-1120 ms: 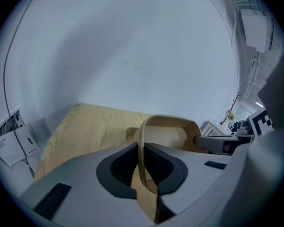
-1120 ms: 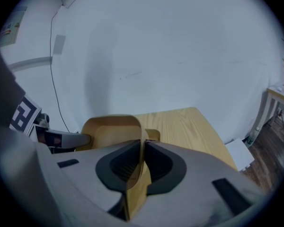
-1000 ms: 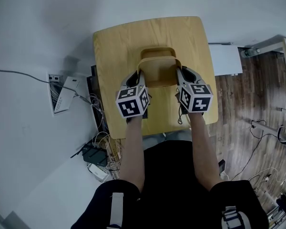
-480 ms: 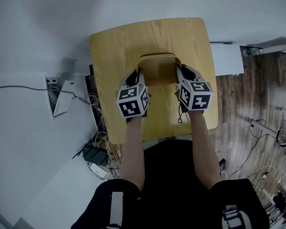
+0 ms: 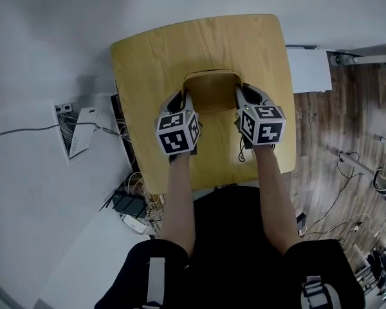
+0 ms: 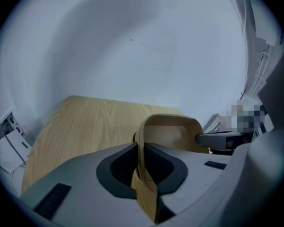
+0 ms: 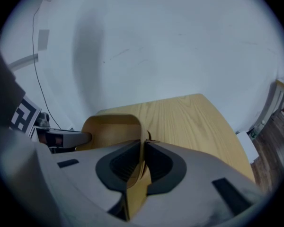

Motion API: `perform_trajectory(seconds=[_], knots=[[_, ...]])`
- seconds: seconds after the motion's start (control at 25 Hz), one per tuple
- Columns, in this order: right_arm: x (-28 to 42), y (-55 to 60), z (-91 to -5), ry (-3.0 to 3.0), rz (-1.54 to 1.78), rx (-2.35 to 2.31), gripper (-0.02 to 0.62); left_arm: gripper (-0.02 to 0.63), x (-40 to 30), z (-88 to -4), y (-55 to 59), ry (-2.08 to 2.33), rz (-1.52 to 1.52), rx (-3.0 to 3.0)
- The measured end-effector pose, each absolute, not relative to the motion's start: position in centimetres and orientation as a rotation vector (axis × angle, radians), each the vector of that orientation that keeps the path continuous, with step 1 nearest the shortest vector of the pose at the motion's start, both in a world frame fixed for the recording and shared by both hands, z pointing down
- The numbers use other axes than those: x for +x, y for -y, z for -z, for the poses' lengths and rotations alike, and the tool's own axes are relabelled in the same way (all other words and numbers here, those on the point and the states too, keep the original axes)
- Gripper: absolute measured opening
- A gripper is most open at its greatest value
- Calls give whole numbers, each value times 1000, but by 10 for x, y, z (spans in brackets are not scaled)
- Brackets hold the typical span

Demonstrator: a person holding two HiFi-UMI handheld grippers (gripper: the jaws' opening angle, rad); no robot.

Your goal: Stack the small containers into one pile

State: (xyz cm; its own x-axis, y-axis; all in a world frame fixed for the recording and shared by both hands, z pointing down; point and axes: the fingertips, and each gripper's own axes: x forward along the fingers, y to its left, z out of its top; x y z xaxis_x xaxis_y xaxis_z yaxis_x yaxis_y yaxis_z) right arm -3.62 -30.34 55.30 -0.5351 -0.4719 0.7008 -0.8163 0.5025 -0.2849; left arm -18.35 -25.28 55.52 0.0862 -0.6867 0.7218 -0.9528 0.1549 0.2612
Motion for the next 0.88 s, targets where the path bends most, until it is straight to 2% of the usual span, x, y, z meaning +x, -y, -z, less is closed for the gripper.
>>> perform_trajectory(seconds=[0.16,0.28,0.44,0.64,0.88], knots=[[-34,303,-559,2190,-805,1052,38,51,-185,-560,251,1675,-469,1587],[-33,307,-557,2190,-765,1069,71,77,-190,-557,255,1707,-461,1594],[-33,311,-549,2209,-720,1090,89,78,-194,-547,259,1760,-436,1616],[-34,317,-534,2257,-642,1120,41,51,-194,-527,270,1825,-352,1684],[-36,319,-535,2260,-629,1128,35,40,-194,-534,269,1816,-360,1679]])
